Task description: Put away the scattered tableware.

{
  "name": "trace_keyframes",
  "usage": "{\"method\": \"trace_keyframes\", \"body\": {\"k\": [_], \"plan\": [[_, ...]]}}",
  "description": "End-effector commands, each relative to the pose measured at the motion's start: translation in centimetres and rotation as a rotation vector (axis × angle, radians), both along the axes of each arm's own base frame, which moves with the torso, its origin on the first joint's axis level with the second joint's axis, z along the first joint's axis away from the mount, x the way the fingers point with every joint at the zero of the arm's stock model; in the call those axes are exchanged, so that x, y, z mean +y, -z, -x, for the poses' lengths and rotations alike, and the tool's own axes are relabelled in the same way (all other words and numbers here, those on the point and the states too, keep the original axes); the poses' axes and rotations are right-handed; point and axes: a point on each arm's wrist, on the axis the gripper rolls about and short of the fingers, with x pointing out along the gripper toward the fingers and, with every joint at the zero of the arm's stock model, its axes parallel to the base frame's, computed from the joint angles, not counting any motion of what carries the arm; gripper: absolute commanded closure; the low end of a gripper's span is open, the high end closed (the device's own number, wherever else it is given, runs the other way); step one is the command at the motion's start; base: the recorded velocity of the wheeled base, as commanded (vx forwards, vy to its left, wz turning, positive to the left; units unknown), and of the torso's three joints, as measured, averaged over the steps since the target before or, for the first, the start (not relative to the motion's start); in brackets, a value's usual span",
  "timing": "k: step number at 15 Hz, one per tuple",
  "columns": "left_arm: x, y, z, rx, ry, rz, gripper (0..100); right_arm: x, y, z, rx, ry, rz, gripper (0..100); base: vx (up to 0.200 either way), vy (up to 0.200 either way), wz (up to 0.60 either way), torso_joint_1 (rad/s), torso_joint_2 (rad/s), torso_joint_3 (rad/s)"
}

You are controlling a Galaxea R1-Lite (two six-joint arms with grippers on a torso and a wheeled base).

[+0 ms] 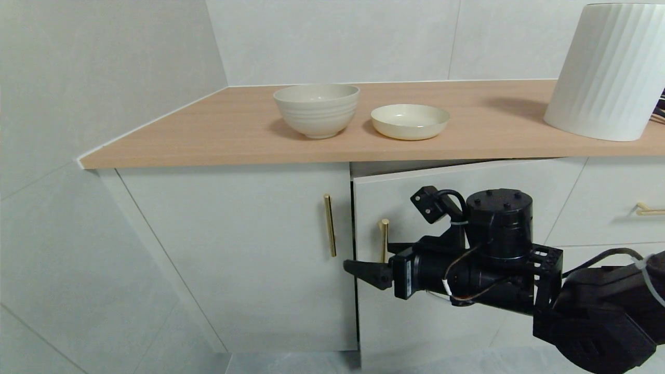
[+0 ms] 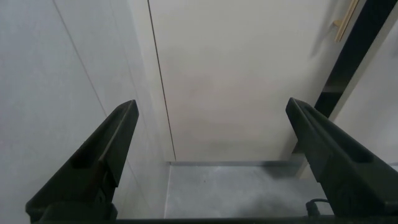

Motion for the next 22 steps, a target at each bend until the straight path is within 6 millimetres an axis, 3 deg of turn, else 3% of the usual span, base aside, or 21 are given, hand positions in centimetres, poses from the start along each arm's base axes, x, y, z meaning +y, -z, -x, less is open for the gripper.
{"method": "trace_keyframes", "body": {"k": [1, 4, 11, 13, 15, 16, 18, 22], "plan": [[0.0, 0.0, 0.0, 0.0, -0.001, 0.0, 0, -0.5, 0.0, 1.1, 0.009, -0.014, 0.005, 0, 0.0, 0.0, 0.0, 0.0, 0.0, 0.0], [0.0, 0.0, 0.0, 0.0, -0.001, 0.0, 0, -1.3, 0.8, 2.6, 0.021, -0.03, 0.008, 0, 0.0, 0.0, 0.0, 0.0, 0.0, 0.0], [0.0, 0.0, 0.0, -0.001, -0.001, -0.037, 0, -0.6, 1.1, 3.2, 0.024, -0.062, -0.009, 0, 0.0, 0.0, 0.0, 0.0, 0.0, 0.0], [-0.1, -2.2, 0.6, -0.097, 0.04, -0.017, 0, -0.5, 1.4, 3.1, 0.031, -0.062, -0.003, 0, 0.0, 0.0, 0.0, 0.0, 0.0, 0.0], [-0.5, -5.9, 1.8, -0.11, 0.273, 0.034, 0, -0.4, 1.7, 3.0, 0.038, -0.063, 0.005, 0, 0.0, 0.0, 0.0, 0.0, 0.0, 0.0], [-0.6, -6.7, 1.9, -0.092, 0.322, 0.052, 0, -0.4, 1.7, 3.0, 0.037, -0.063, 0.004, 0, 0.0, 0.0, 0.0, 0.0, 0.0, 0.0], [-0.9, -11.1, 0.3, 0.042, 0.483, 0.103, 0, -0.6, 1.5, 3.2, 0.034, -0.063, -0.001, 0, 0.0, 0.0, 0.0, 0.0, 0.0, 0.0], [-1.6, -15.4, -8.4, 0.279, 0.691, 0.174, 0, -0.8, 1.2, 3.3, 0.026, -0.062, -0.01, 0, 0.0, 0.0, 0.0, 0.0, 0.0, 0.0]]}}
